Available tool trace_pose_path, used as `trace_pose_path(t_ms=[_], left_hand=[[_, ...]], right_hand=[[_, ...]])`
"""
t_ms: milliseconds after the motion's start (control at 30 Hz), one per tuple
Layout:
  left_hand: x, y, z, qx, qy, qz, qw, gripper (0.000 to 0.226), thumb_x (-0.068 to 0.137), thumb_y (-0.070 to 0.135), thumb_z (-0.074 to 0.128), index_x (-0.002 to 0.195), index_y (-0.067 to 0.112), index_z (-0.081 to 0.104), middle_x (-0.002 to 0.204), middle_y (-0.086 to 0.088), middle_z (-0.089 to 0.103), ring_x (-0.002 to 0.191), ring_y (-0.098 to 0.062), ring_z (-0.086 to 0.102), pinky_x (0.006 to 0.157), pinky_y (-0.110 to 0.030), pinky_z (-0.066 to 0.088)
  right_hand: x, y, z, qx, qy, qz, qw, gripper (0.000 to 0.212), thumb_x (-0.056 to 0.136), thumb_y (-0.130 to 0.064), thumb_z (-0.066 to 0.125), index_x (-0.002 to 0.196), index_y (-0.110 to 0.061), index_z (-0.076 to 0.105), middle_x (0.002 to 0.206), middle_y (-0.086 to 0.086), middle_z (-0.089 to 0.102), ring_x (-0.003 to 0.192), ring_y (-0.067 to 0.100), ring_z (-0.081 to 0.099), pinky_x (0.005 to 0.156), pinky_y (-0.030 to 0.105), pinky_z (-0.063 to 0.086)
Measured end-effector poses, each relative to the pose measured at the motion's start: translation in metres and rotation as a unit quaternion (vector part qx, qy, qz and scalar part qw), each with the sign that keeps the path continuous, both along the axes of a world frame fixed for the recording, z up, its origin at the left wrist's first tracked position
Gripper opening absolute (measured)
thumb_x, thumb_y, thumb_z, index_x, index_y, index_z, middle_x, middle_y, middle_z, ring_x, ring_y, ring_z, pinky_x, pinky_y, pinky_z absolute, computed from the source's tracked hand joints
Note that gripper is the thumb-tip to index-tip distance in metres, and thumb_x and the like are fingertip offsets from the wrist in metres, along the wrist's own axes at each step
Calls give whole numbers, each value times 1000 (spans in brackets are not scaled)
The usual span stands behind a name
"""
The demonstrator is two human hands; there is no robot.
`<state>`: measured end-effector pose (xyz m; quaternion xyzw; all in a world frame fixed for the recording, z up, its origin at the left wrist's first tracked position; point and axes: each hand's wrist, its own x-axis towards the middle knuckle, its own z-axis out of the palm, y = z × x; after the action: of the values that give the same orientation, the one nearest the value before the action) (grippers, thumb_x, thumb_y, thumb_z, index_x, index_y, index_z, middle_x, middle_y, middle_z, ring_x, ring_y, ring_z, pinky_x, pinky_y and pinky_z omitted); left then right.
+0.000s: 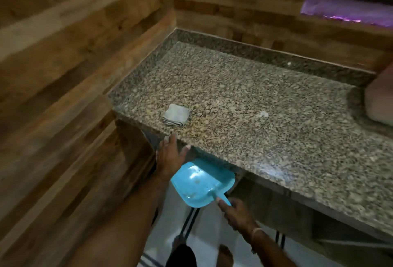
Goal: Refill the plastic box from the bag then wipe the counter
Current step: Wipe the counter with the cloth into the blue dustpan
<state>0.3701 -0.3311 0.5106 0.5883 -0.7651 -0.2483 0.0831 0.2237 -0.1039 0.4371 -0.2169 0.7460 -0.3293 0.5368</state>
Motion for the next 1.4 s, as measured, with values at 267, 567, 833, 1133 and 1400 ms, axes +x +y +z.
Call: trace_pose_path(t_ms=[267,567,833,1133,1400], left_hand=[[-24,-104,-16,-81,-32,-83,993,71,92,52,63,151,17,43,156,-18,37,140,-40,35,112,-54,34],[-33,-142,-49,-136,-126,-227,956,51,97,30,57,142,7,48,138,-23,54,123,-41,52,103,-52,41],[-108,-30,-47,-126,-27,-319,939,43,91,21,61,131,5,56,115,-20,65,104,-40,62,88,-48,50],[-167,-29,-50,-75,-33,-265,961,35,103,20,43,136,10,48,129,-22,58,115,-42,59,93,-50,49],[-182,-13,-45,-50,-39,-157,986,53,102,32,49,147,9,34,137,-25,54,122,-44,54,94,-51,47]], right_hand=[[10,-25,7,-8,10,-40,999,26,99,-46,66,77,-31,66,46,-14,54,41,-1,45,43,19,35],[45,-17,-10,42,27,-147,988,38,93,-53,67,75,-20,62,60,-7,55,54,12,51,48,29,40],[63,50,-4,68,-11,-261,963,34,98,-41,67,80,-14,60,57,-6,49,44,5,43,42,21,35],[55,118,2,50,10,-379,924,38,98,-46,65,78,-15,59,57,-3,49,46,10,42,43,24,35],[21,128,-16,17,-1,-404,915,36,99,-40,67,76,-13,59,58,-2,49,45,7,43,45,21,37]])
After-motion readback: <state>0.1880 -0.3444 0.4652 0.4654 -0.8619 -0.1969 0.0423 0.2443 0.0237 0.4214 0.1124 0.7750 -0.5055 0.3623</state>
